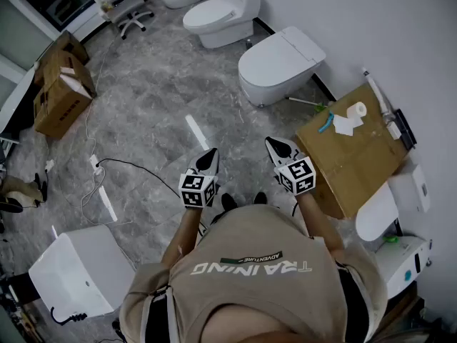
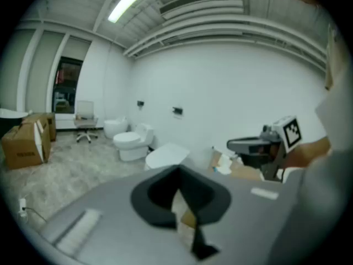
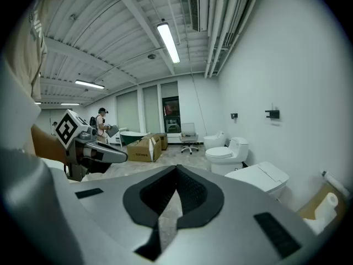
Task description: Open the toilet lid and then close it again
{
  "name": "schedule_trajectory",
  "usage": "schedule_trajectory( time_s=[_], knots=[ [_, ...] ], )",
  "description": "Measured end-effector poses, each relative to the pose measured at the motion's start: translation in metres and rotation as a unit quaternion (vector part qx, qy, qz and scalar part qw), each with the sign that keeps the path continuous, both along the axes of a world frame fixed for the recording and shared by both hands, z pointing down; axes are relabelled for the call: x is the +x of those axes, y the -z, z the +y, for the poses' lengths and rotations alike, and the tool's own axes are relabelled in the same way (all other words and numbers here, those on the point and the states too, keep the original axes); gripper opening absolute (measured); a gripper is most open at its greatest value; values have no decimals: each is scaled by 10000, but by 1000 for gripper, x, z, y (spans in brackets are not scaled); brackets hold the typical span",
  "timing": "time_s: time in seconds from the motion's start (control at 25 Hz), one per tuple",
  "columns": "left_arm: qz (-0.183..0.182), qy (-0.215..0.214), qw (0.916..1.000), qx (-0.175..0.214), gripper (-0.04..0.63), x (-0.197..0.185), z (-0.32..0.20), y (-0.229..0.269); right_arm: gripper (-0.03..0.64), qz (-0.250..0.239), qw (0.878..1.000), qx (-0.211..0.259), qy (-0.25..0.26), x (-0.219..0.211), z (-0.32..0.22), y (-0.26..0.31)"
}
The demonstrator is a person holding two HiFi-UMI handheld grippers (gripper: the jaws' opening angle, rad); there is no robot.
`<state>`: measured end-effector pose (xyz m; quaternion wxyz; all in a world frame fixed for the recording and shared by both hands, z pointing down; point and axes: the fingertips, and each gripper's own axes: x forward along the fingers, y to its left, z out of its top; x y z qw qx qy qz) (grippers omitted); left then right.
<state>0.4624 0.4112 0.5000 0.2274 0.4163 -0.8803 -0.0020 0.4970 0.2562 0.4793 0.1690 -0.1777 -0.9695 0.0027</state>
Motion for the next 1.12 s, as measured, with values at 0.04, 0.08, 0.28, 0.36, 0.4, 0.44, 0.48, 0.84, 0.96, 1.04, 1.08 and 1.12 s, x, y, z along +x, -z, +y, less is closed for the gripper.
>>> schedule_trajectory(
  time_s=[0.04, 0.08, 0.28, 0.36, 0.4, 0.44, 0.48, 0.84, 0.96, 1.04, 1.08, 1.12],
  knots=[
    [-14, -7, 10000, -11, 2, 1, 1, 0, 11, 16, 10000, 4, 31, -1, 4, -1],
    [-16, -15, 10000, -15, 2, 2, 2, 0, 11, 35, 10000, 13, 62, -2, 7, -2],
    [85, 11, 10000, 32, 2, -1, 15, -9, 11, 108, 9998, 83, 115, -9, 20, -8],
    [113, 27, 9999, 55, 2, -4, 22, -13, 11, 138, 9999, 68, 46, -11, 22, -11],
    [139, 24, 9999, 65, 2, -6, 26, -15, 11, 157, 9999, 71, 3, -12, 24, -13],
    [172, 11, 9998, 76, 2, -8, 30, -17, 11, 173, 9998, 88, -42, -13, 25, -14],
    [201, -8, 9998, 89, 2, -12, 33, -18, 11, 180, 9997, 119, -90, -15, 25, -15],
    [278, -138, 9993, 201, 2, -51, 60, -31, 11, 245, 9988, 225, -358, -48, 46, -24],
    [340, -75, 9990, 279, 2, -73, 61, -35, 11, 373, 9986, 252, -295, -68, 48, -36],
    [584, 78, 9972, 466, 2, -89, 61, -39, 11, 466, 9985, 203, -209, -85, 49, -43],
    [699, 166, 9959, 553, 2, -95, 62, -40, 11, 500, 9985, 186, -149, -93, 50, -45],
    [770, 244, 9949, 604, 2, -103, 62, -40, 11, 518, 9985, 177, -89, -103, 51, -47]
  ],
)
